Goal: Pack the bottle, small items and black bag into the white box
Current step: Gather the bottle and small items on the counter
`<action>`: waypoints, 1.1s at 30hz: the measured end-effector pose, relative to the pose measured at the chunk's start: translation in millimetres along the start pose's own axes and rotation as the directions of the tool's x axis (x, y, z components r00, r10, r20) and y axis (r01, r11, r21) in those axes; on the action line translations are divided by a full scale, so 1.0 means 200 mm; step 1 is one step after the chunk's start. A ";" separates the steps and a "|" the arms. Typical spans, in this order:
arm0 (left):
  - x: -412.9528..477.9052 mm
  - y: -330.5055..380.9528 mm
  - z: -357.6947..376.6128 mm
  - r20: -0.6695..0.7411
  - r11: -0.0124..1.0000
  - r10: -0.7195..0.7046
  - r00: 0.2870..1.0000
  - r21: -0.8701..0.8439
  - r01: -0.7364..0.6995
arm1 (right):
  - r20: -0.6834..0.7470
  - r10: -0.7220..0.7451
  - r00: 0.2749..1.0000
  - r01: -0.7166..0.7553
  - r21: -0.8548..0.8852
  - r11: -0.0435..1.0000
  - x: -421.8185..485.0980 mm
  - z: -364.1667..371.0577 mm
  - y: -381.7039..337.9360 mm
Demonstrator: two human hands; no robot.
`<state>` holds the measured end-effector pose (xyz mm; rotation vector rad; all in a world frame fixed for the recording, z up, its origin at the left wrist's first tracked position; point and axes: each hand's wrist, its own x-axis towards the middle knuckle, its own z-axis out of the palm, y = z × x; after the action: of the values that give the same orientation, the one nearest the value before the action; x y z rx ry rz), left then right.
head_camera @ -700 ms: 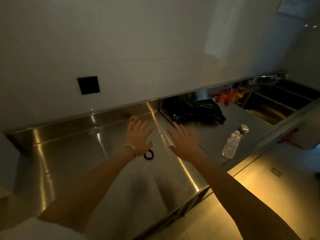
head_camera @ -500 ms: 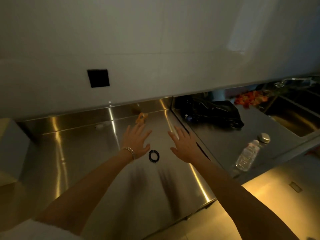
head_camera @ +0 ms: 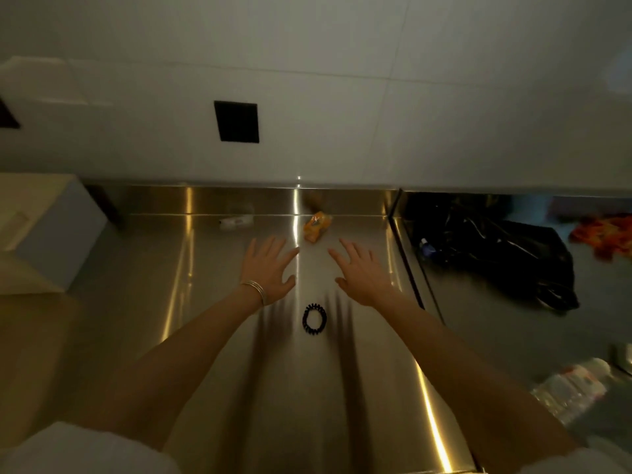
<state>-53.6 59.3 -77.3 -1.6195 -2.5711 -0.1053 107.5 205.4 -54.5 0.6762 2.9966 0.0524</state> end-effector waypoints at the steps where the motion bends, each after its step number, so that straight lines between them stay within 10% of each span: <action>1: 0.02 -0.01 0.01 0.010 1.000 -0.013 1.000 0.006 0.013 | 0.002 -0.020 1.000 0.020 -0.014 1.000 0.03 0.01 0.02; 21: 0.32 -0.41 0.22 0.008 0.997 -0.077 0.997 -0.017 0.077 | 0.102 -0.122 0.987 0.109 0.123 0.986 0.82 0.25 0.05; 33: 0.23 -0.33 0.27 0.038 0.997 0.007 0.999 -0.081 -0.004 | -0.028 -0.164 0.986 0.166 0.267 0.949 0.51 0.37 0.03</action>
<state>-136.1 78.6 -124.9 -1.6715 -2.6226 -0.1821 23.4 255.1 -133.3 0.4399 3.0825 -0.3686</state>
